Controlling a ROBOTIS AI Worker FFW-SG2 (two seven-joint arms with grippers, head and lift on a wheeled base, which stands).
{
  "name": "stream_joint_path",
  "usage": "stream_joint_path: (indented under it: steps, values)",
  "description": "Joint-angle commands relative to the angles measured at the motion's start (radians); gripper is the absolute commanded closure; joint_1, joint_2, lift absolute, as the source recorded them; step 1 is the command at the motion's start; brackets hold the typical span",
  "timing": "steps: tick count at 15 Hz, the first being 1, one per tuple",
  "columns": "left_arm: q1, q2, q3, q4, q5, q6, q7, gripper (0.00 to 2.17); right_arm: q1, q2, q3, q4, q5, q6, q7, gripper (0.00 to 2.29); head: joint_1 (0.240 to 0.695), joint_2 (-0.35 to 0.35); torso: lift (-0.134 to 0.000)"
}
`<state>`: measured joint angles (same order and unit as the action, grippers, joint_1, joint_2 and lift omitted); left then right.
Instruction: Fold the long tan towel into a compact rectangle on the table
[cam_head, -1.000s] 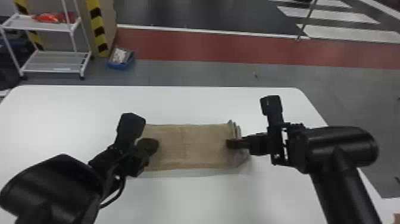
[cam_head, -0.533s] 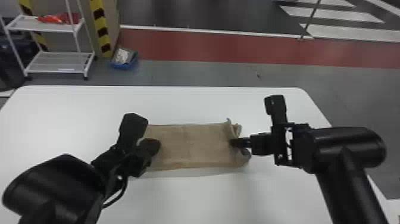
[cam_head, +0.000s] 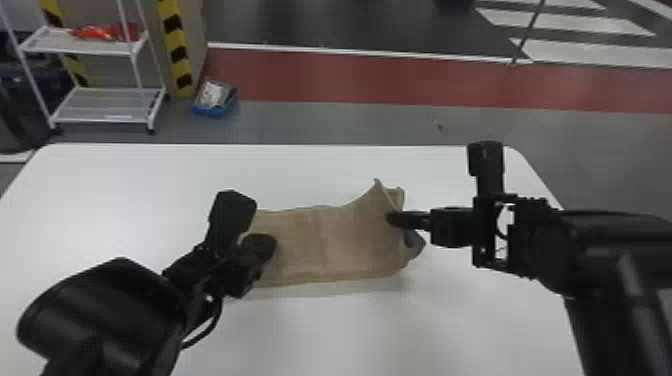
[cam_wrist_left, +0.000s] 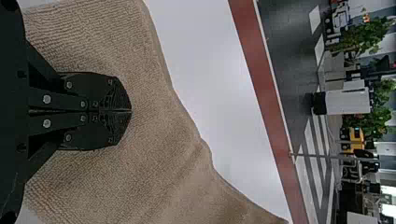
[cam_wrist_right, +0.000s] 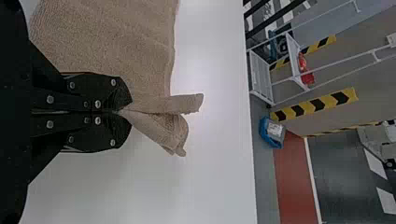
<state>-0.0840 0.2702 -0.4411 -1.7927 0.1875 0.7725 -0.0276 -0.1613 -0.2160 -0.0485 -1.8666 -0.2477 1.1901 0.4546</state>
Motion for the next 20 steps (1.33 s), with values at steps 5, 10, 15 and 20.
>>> stream_joint_path:
  steps: [5,10,15,20]
  values:
    - [0.016,0.027,0.088,-0.145,0.112,0.0,-0.002,1.91,-0.018,0.007,-0.028,-0.039,-0.051,0.039,-0.037,1.44,0.695,-0.123,-0.128]
    - [0.044,0.089,0.14,-0.1,0.121,0.009,-0.06,1.91,-0.061,0.004,-0.053,-0.023,-0.059,0.061,-0.047,1.44,0.695,-0.097,-0.128]
    - [0.056,0.08,0.136,-0.056,0.133,-0.015,-0.112,1.91,-0.124,0.024,-0.021,-0.023,-0.061,0.159,-0.068,1.44,0.695,-0.075,-0.128]
    - [0.033,0.05,0.113,-0.017,0.115,-0.015,-0.112,1.91,-0.178,0.081,0.024,-0.045,-0.079,0.267,-0.129,1.44,0.695,-0.06,-0.128]
